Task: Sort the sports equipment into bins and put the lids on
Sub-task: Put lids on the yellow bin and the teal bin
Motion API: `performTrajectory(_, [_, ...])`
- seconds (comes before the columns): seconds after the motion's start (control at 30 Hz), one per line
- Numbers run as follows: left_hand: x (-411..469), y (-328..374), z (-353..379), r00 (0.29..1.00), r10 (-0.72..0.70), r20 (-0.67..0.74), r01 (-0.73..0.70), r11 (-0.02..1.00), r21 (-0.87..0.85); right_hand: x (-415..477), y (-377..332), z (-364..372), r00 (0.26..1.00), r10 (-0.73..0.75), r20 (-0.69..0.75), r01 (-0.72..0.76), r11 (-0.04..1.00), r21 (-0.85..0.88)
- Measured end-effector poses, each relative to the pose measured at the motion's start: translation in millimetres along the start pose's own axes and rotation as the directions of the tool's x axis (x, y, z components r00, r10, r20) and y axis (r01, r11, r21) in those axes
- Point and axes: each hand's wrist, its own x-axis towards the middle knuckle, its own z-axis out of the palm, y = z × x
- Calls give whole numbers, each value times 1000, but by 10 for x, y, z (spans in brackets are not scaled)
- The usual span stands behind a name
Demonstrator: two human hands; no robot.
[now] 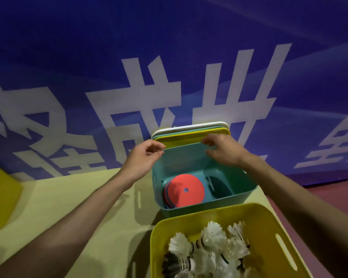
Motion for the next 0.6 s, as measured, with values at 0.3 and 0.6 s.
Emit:
performTrajectory(0.3, [483,-55,81,996,-63,-62,75,977,197,910,445,125,998,-59,3,59,997,-54])
performTrajectory(0.6, [1174,-329,129,995,-100,-1,85,838,539,1553,743,354,984,-162,-70,137,952,-272])
